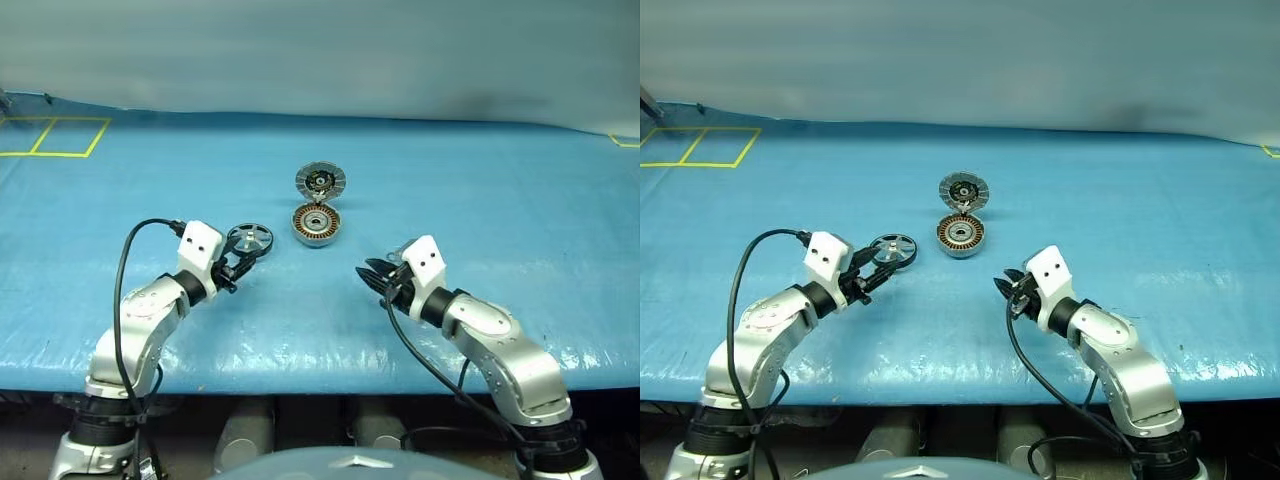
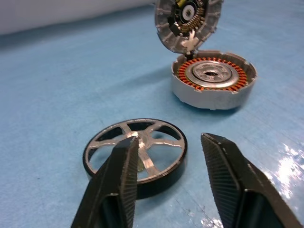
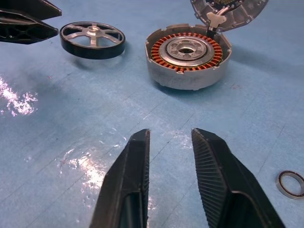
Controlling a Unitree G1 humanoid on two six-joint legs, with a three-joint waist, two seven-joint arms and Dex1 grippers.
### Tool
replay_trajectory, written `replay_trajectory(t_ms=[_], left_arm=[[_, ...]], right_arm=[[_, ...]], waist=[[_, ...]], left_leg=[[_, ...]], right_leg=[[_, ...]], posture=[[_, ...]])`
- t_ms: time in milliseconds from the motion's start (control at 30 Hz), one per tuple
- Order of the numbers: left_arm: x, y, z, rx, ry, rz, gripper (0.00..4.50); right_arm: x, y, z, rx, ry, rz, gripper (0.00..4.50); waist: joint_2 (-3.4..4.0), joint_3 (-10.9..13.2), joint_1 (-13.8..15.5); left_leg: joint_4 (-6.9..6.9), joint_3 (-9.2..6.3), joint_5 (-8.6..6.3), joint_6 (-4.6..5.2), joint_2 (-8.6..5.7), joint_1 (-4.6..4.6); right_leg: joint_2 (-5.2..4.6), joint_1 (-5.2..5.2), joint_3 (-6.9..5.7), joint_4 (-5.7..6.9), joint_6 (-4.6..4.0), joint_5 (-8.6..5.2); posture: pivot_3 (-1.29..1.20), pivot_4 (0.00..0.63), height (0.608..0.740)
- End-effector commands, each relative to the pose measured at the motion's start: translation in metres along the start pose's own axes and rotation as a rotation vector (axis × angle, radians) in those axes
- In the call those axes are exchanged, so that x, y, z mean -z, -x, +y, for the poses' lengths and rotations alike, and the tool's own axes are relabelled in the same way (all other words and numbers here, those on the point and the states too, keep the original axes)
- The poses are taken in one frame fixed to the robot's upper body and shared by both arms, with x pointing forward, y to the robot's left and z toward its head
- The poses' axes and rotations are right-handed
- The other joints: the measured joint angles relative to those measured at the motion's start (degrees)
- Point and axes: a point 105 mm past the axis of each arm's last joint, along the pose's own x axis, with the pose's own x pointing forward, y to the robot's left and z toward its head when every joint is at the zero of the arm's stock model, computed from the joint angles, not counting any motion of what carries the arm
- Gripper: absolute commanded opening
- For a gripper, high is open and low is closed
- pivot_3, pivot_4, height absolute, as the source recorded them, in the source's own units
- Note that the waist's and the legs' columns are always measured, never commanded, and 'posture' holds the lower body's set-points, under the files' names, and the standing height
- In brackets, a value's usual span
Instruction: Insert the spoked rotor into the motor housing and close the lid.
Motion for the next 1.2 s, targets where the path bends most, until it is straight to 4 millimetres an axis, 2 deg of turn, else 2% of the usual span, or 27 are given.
replay_trajectory(t_ms=[33,100,200,233,333,467,633,867,1200], left_arm=[[-0.014,0.003,-0.010,0.043,-0.017,-0.045,3.93],[-0.014,0.003,-0.011,0.045,-0.016,-0.046,4.50],[-0.014,0.002,-0.013,0.047,-0.011,-0.051,4.50],[-0.013,0.001,-0.013,0.045,-0.020,-0.049,4.50],[-0.011,0.000,-0.014,0.047,-0.035,-0.030,4.50],[-0.009,-0.003,-0.018,0.071,-0.034,-0.024,4.50],[-0.009,-0.005,-0.021,0.076,-0.041,-0.026,4.50],[-0.007,-0.006,-0.028,0.100,-0.033,-0.026,4.50],[-0.003,-0.006,-0.033,0.116,-0.023,-0.018,4.50]], right_arm=[[-0.010,0.002,-0.002,0.012,0.017,-0.022,2.64],[-0.011,0.000,-0.002,0.012,0.022,-0.023,3.25],[-0.010,-0.003,-0.006,0.039,0.027,-0.020,4.28],[-0.009,-0.003,-0.008,0.057,0.038,-0.013,4.47],[-0.004,-0.002,-0.027,0.187,0.111,0.044,4.47],[0.003,-0.002,-0.047,0.279,0.161,0.119,4.47],[0.010,-0.007,-0.067,0.425,0.068,0.126,4.47],[0.016,-0.021,-0.067,0.507,-0.052,0.075,4.47],[0.014,-0.024,-0.065,0.543,-0.067,0.037,4.47]], waist=[[-0.01,0.0,0.0],[-0.01,0.0,0.0],[-0.01,0.0,0.1],[-0.01,0.0,0.1],[-0.01,0.0,0.1],[-0.02,0.0,0.3],[-0.03,0.0,0.1],[-0.02,0.0,0.1],[-0.01,0.0,-0.1]], left_leg=[[0.00,0.00,0.00,0.00,0.00,0.00],[0.00,0.00,0.00,0.00,0.00,0.00],[0.00,0.01,0.00,0.00,0.00,-0.01],[0.00,0.01,0.00,0.00,0.00,-0.01],[-0.01,0.01,0.00,0.00,-0.01,-0.02],[-0.01,0.03,0.00,0.00,-0.02,-0.04],[-0.06,0.03,0.00,0.00,0.01,-0.02],[-0.13,0.04,0.00,0.00,-0.01,-0.02],[-0.13,0.04,0.01,0.00,0.00,0.00]], right_leg=[[-0.01,0.00,0.00,0.00,0.00,0.00],[-0.01,0.00,0.00,0.00,0.00,0.00],[-0.01,-0.01,0.00,0.00,0.00,0.00],[-0.01,-0.01,0.00,0.00,0.00,0.00],[-0.01,-0.03,0.00,-0.02,0.00,0.00],[-0.03,-0.04,0.00,-0.03,0.00,0.00],[-0.01,-0.06,0.01,-0.01,0.00,0.00],[-0.02,-0.08,0.01,-0.03,0.01,0.01],[-0.01,-0.07,0.01,-0.01,0.01,0.01]], posture=[[0.00,0.150,0.740],[0.00,0.150,0.740],[0.00,0.150,0.740],[0.00,0.150,0.740],[0.00,0.150,0.740],[0.00,0.150,0.740],[0.00,0.150,0.740],[0.00,0.150,0.740],[0.00,0.150,0.740]])
